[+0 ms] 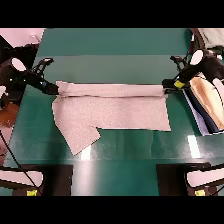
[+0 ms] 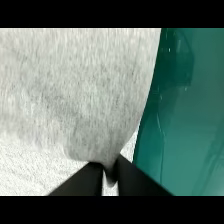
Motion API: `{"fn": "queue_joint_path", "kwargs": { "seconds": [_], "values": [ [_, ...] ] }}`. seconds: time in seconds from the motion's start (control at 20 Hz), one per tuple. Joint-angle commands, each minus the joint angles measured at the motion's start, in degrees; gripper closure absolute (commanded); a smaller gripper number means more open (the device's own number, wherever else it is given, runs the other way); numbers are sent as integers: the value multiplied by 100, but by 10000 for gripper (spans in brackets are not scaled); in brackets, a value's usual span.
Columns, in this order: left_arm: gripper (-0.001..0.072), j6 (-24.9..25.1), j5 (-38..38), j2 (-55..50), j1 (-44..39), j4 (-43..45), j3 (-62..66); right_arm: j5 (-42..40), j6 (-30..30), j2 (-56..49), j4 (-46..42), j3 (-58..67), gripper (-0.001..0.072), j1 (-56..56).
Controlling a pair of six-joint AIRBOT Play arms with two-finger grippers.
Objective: Fold the shirts.
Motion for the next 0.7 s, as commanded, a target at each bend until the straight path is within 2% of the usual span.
{"fn": "queue_joint_path", "kwargs": {
  "seconds": [0.0,0.05,0.1,0.25,0.4,0.55,0.65],
  "values": [
    [15,-238,-55,4,2,13,-13,101,22,-4,15,-216,433,4],
    [84,-319,-85,4,2,17,-2,109,22,-4,15,-214,433,4],
    [97,-374,-125,4,2,39,11,122,22,15,13,-214,433,4],
    [97,-763,-831,26,20,422,225,374,17,219,4,-214,433,-61],
    [98,-879,-1379,409,297,210,-28,809,-52,691,17,-216,433,-225],
    [97,-1021,-1270,1390,660,-358,-1314,1080,-101,1209,173,-219,434,-348],
    [98,-1246,-1126,2107,680,-442,-2354,999,-114,1499,472,-219,434,-376]
  ]
}}
